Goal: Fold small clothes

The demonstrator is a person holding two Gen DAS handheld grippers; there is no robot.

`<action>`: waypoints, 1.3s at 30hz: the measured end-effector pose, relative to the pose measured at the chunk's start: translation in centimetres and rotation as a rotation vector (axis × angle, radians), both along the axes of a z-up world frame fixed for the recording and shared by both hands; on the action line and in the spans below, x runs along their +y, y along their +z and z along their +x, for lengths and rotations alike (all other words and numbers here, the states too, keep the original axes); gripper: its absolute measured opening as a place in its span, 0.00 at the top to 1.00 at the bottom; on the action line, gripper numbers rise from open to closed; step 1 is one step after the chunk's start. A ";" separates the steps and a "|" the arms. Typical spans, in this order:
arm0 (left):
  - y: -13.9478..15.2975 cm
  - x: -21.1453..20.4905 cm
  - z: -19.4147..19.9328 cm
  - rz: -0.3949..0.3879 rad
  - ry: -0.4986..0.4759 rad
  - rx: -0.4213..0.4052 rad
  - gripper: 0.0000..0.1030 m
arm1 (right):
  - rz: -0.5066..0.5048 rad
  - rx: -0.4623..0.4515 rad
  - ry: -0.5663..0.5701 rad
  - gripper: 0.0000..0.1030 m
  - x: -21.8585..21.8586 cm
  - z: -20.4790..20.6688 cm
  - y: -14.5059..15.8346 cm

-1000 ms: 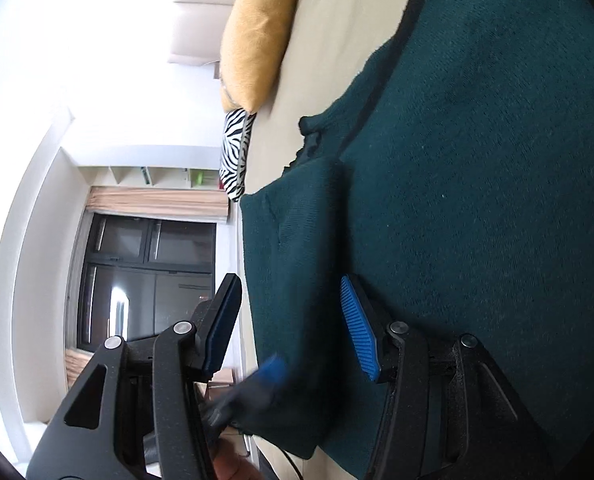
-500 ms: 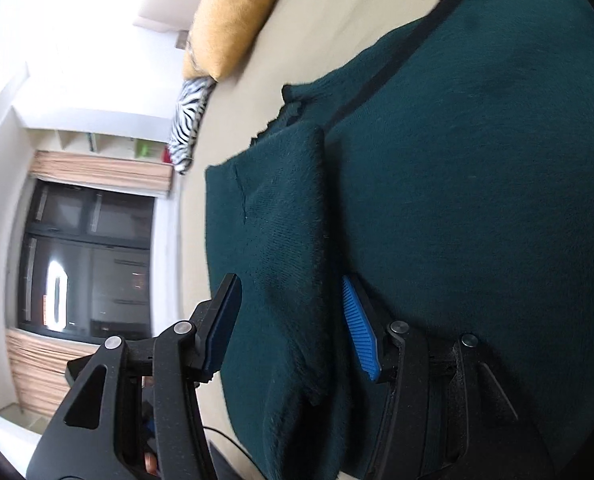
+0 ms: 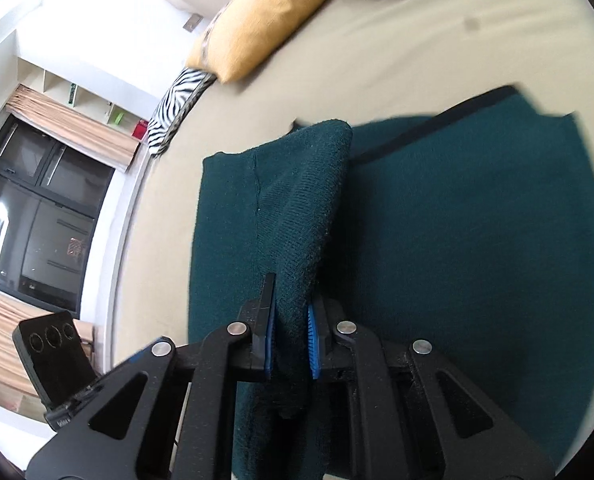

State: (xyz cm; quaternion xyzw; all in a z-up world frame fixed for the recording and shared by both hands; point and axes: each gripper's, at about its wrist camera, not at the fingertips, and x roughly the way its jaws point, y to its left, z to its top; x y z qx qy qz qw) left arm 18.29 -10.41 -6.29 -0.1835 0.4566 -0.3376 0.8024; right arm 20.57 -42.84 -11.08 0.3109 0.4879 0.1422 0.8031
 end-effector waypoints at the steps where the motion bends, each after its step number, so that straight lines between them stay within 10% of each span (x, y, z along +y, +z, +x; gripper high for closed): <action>1: 0.3 -1.0 0.2 0.012 -0.011 -0.014 0.42 | -0.017 0.000 -0.010 0.89 -1.0 -0.4 0.2; 19: -1.3 -13.9 3.1 0.255 -0.092 -0.152 0.38 | -0.083 0.017 -0.124 0.90 -12.6 -3.6 -1.2; 27: -3.7 -13.8 3.5 0.284 -0.120 -0.190 0.38 | 0.063 -0.011 -0.178 0.90 -15.2 -5.7 -5.4; 39: -3.5 -13.5 2.8 0.312 -0.138 -0.202 0.38 | 0.011 0.024 -0.221 0.77 -12.5 -14.4 -1.2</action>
